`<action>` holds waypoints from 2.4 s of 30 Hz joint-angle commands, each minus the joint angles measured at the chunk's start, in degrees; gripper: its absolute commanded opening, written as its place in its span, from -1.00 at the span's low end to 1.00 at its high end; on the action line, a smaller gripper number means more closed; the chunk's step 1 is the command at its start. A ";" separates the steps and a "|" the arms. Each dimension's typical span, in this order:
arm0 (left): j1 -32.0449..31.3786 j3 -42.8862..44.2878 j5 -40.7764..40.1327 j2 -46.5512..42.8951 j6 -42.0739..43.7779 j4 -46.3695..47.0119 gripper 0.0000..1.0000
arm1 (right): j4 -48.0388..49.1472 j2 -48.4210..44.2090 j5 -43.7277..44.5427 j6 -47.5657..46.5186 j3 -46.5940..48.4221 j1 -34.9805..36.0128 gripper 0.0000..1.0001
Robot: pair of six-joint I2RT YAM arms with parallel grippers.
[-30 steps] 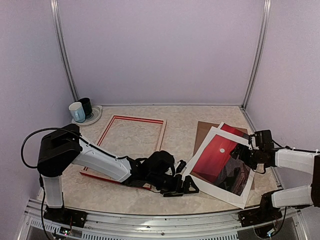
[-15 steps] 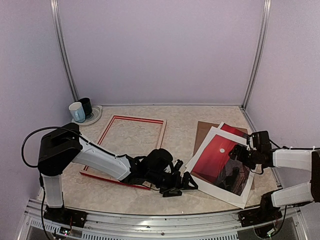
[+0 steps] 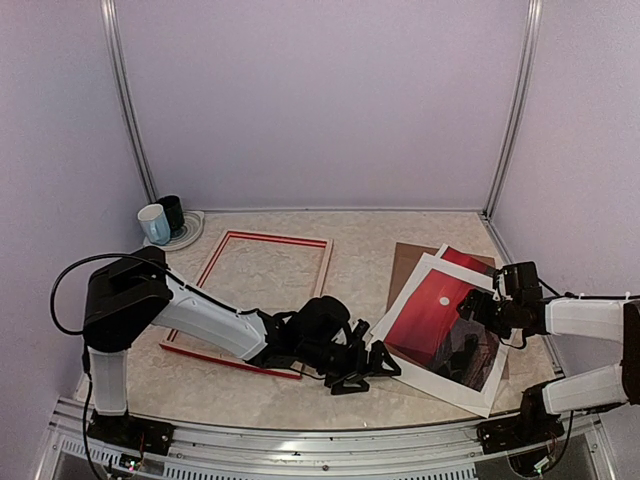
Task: Put the photo into the frame
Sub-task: Pick up the glass panel from the mat board.
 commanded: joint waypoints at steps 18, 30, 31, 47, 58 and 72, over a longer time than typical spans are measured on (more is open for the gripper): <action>0.34 -2.68 -2.98 1.13 -0.02 12.12 0.59 | -1.23 1.48 -1.19 0.04 -0.70 0.86 0.98; 0.66 -2.64 -2.94 2.24 -0.10 14.30 -0.29 | -1.07 2.42 -1.70 -0.48 -0.23 0.86 0.99; 0.66 -2.62 -2.90 2.39 -0.26 14.33 -0.39 | -1.10 2.47 -1.65 -0.48 -0.22 0.86 0.98; 1.06 -4.85 -3.54 1.87 -1.05 14.69 -1.00 | -4.30 -4.13 -2.27 -0.27 0.94 0.86 0.98; 1.63 -6.15 -6.87 -3.92 4.51 12.59 -1.00 | -12.55 -13.46 -2.85 0.48 6.05 0.86 0.98; 2.20 -8.78 -10.40 -14.97 11.44 7.60 -1.00 | -17.07 -17.96 -2.92 1.69 7.17 0.86 0.98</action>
